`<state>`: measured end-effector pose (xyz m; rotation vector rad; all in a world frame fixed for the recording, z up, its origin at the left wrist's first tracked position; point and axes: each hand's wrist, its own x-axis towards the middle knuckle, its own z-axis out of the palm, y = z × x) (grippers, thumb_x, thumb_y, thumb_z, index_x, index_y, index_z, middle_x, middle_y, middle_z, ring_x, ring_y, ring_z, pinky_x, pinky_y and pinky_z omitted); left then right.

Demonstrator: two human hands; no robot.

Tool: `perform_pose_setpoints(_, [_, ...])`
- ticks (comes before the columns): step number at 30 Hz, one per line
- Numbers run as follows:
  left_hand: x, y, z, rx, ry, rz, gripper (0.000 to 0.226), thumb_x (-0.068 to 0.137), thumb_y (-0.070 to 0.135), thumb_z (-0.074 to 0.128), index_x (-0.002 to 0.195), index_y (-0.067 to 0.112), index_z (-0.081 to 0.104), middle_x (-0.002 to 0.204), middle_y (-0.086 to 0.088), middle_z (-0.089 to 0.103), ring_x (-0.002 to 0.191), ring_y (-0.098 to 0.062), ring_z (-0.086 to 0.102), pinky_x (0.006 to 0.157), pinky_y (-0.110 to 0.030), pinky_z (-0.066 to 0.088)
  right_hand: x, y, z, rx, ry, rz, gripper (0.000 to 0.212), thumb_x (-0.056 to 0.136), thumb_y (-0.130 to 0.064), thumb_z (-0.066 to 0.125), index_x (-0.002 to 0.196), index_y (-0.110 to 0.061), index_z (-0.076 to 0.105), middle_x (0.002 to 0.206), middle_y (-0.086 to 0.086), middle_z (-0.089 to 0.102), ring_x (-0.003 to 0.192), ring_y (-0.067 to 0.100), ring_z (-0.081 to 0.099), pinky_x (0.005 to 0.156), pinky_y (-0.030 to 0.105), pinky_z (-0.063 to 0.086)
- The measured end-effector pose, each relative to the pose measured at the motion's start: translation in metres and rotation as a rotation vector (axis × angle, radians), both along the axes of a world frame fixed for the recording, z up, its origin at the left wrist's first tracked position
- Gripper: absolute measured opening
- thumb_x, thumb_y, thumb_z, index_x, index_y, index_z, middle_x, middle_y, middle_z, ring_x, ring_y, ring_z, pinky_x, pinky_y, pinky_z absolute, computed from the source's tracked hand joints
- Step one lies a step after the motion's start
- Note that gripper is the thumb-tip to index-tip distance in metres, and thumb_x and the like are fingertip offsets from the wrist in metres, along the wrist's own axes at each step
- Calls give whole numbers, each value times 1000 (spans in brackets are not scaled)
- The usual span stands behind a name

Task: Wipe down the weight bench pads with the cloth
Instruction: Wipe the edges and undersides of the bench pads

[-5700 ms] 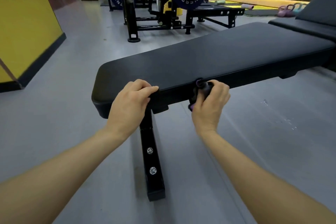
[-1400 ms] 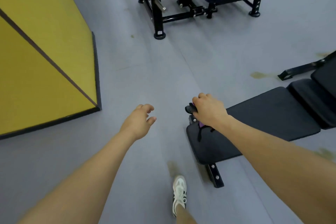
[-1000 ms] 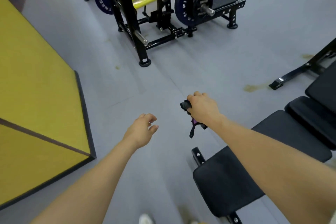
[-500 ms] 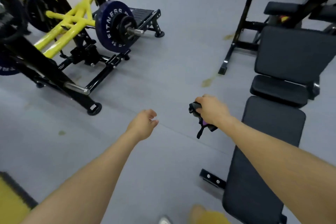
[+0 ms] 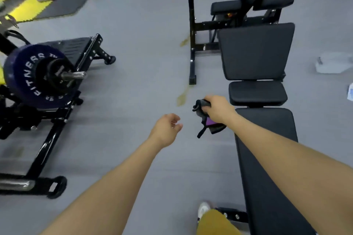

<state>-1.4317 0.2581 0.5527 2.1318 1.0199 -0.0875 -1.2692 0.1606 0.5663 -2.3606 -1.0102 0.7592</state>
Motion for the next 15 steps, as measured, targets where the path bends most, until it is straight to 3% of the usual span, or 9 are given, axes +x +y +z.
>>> perform_pose_setpoints(3, [40,27,-1,-100,-38,58,32,94,28,51,123,15,52,123,-1,54,101,-13,52,81,-26,43,33,24,6,95,126,-76,6,94,-9,47,90,-9,51,89,7,53,82,21,47,53,20,32])
perform_pose_setpoints(7, [92,64,-3,-170,-70,95,36,94,30,50,126,12,51,124,-4,55,101,-15,50,83,-25,38,68,51,4,189,349,-209,10,95,-11,50,87,-10,55,83,1,55,86,20,50,65,23,40])
perform_pose_setpoints(12, [159,109,-12,-477,-139,11,41,97,27,48,134,13,42,135,0,48,120,-14,46,95,-26,32,103,86,-5,294,594,-386,23,97,-9,48,115,3,57,102,13,62,92,22,58,84,33,50])
perform_pose_setpoints(15, [188,132,-17,-678,-182,-53,35,94,12,51,129,14,47,126,2,55,111,-11,50,92,-26,33,117,107,-11,353,646,-484,20,98,-8,45,114,1,55,98,11,61,87,21,57,75,27,49])
